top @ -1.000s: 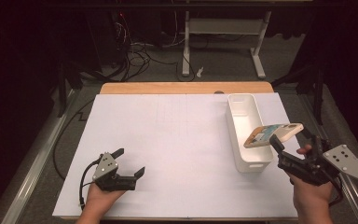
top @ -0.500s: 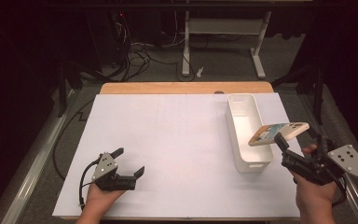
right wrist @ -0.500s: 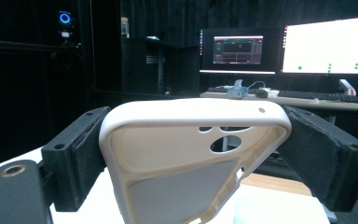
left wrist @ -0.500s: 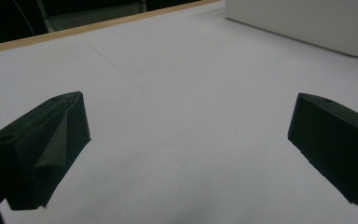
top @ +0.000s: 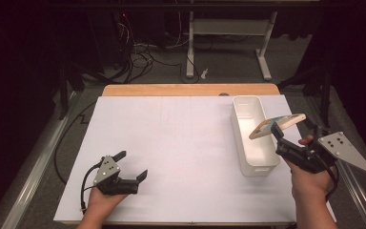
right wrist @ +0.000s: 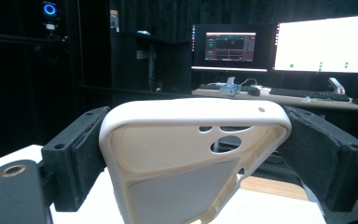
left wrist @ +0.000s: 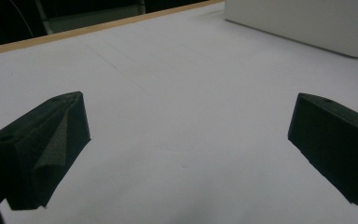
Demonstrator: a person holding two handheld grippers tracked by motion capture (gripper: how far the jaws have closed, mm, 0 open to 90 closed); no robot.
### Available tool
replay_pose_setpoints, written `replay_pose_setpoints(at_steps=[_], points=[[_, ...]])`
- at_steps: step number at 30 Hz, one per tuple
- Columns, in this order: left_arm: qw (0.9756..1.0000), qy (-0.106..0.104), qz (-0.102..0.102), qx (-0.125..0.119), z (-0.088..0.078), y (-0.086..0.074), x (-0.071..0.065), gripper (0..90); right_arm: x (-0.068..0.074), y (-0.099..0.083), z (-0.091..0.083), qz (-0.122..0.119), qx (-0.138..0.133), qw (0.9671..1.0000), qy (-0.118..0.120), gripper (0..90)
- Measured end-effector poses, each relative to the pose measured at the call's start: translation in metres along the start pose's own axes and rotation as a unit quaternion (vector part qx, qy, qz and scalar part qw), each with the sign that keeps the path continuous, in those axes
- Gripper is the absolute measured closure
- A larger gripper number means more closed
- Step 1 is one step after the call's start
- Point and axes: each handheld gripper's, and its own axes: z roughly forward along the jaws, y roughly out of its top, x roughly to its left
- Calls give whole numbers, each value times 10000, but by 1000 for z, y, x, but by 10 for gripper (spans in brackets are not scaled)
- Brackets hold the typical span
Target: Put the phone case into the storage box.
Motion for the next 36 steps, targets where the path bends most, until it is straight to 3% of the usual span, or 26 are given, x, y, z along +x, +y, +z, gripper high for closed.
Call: replay_pose_setpoints(at_steps=[21, 36], points=[[10000, -69, -2, -22, 1, 0, 0, 0, -3, -4, 76, -16, 297, 9980, -554, 128], [9999, -111, 34, -3, 2, -1, -1, 1, -8, -15, 115, 84, 478, 9953, -841, 127]])
